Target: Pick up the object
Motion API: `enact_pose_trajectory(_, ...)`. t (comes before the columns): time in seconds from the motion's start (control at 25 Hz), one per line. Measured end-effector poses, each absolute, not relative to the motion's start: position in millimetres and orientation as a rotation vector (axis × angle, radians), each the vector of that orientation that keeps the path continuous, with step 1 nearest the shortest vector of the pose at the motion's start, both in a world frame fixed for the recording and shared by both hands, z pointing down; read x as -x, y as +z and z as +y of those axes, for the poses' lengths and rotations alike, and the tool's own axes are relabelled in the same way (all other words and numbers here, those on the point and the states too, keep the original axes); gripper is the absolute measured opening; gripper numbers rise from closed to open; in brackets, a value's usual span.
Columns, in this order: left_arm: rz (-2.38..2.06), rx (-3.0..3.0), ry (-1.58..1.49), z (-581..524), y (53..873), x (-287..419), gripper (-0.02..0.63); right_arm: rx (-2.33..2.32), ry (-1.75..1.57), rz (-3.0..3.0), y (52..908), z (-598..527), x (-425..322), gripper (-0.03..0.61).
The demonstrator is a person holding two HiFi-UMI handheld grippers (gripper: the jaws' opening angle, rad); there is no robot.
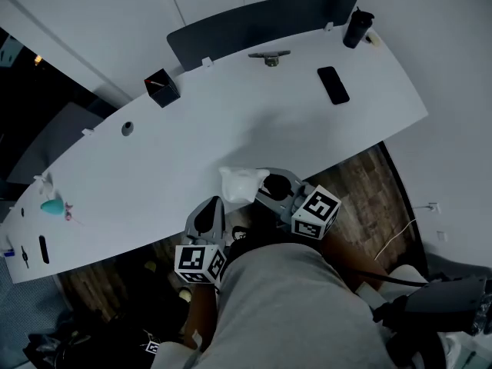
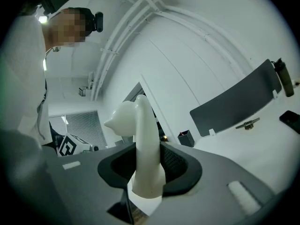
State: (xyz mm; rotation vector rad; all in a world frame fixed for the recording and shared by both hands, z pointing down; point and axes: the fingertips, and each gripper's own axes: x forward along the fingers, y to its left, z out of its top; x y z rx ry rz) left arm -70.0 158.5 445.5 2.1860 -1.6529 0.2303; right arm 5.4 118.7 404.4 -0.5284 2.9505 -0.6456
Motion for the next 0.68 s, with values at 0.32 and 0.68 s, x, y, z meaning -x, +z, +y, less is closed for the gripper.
enact_pose_trajectory(0.32,-1.653,-2.181,0.212,167,446,79,0.002,0.525,-0.627,2.984,405,123,6,0.137)
enact_pose_trajectory(0.68,-1.647,-2.173,0.202,176,448,80,0.002,0.536,-0.624,3.004,407,129,5,0.137)
